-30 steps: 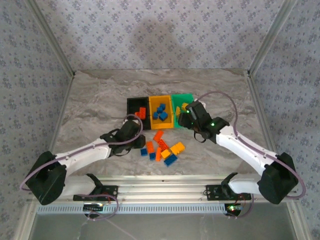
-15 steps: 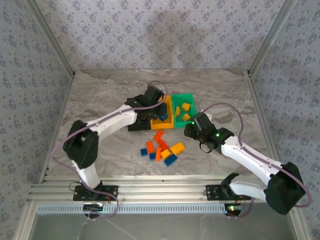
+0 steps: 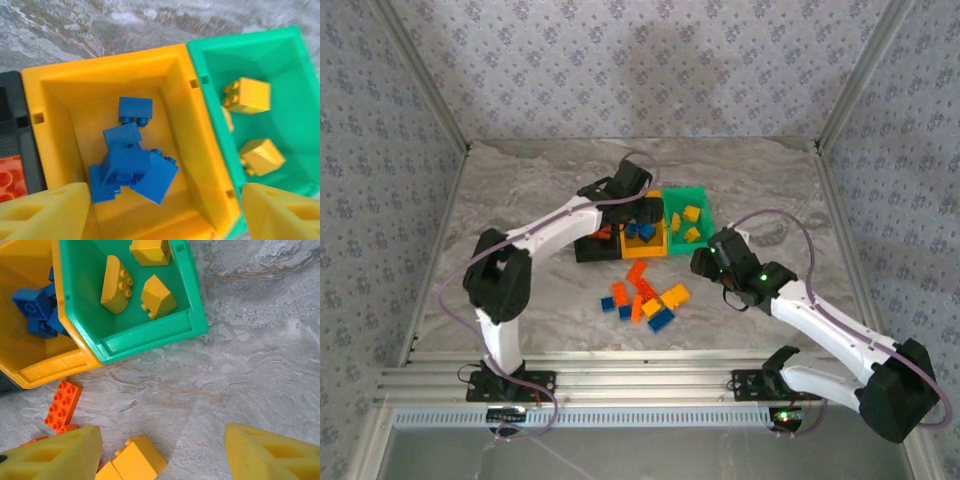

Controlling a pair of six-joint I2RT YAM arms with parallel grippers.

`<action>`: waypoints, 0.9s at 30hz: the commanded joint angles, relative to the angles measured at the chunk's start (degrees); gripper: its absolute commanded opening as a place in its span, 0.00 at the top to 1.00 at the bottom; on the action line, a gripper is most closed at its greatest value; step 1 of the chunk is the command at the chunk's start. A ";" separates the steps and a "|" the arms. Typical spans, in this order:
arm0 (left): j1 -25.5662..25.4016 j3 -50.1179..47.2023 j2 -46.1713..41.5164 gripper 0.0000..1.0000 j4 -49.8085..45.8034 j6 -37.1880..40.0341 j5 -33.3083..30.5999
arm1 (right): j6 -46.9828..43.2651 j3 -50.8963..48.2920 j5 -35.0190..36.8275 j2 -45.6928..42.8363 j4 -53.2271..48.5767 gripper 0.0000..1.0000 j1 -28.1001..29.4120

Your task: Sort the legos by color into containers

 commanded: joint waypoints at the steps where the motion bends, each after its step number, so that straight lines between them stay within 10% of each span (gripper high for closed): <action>1: -2.04 -6.81 -11.37 0.17 2.02 -1.09 1.82 | 1.07 -1.54 0.04 -1.47 -1.61 0.33 0.14; 13: -5.00 -41.23 -38.91 0.11 1.23 -8.97 3.71 | 1.69 -5.64 -0.70 -1.27 2.09 0.32 0.20; 27: -5.96 -52.68 -35.72 0.32 9.10 -9.41 8.12 | 1.87 -5.65 -0.80 -0.96 1.71 0.32 -0.18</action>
